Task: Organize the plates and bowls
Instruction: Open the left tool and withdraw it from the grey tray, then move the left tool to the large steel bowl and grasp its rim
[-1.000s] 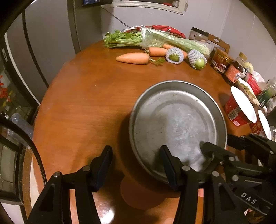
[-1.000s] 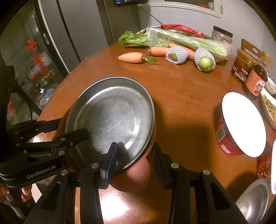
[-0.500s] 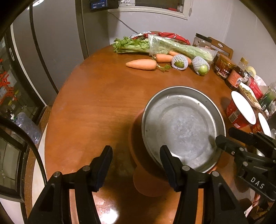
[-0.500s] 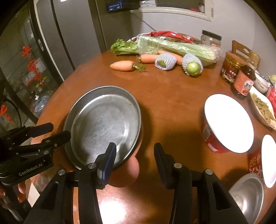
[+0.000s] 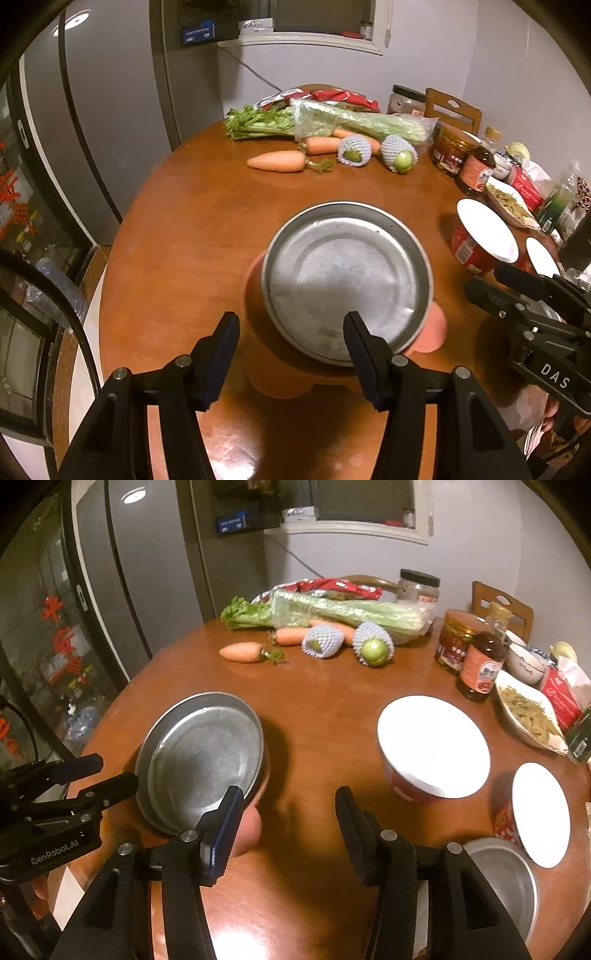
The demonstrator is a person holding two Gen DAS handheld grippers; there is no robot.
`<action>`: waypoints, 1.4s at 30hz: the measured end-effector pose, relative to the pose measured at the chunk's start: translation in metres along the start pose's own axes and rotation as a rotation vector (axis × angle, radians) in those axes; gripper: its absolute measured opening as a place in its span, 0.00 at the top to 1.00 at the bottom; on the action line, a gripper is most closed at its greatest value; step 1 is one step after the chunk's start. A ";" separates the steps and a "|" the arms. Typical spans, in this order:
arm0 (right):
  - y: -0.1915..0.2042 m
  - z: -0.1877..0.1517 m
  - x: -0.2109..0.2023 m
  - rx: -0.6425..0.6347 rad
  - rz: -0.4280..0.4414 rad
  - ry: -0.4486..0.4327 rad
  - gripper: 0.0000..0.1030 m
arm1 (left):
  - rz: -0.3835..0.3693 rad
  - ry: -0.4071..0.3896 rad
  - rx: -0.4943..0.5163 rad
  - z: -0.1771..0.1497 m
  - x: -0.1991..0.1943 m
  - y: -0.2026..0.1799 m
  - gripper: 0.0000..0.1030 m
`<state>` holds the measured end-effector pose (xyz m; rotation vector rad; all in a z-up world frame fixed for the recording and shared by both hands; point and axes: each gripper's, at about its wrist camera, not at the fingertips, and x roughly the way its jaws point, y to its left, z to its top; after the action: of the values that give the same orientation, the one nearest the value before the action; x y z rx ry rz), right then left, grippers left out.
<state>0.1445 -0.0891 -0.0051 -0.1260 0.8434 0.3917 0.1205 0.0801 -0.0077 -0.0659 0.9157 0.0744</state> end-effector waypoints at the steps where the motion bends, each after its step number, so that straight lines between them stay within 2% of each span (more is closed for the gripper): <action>1: -0.002 0.000 -0.004 0.003 -0.004 -0.006 0.48 | -0.002 -0.005 0.006 -0.001 -0.003 -0.002 0.43; 15: -0.045 -0.006 -0.057 0.052 -0.053 -0.116 0.46 | -0.065 -0.067 0.076 0.005 -0.029 -0.058 0.42; 27: -0.109 -0.025 -0.111 0.149 -0.132 -0.197 0.44 | -0.144 -0.086 0.169 0.011 -0.037 -0.126 0.41; 35: -0.150 -0.045 -0.128 0.204 -0.182 -0.190 0.44 | -0.184 -0.080 0.223 0.012 -0.033 -0.166 0.39; 42: -0.178 -0.072 -0.127 0.244 -0.217 -0.138 0.44 | -0.205 -0.044 0.253 0.005 -0.019 -0.190 0.39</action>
<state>0.0866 -0.3083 0.0337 0.0361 0.7262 0.0908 0.1303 -0.1093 0.0152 0.0770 0.8642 -0.2298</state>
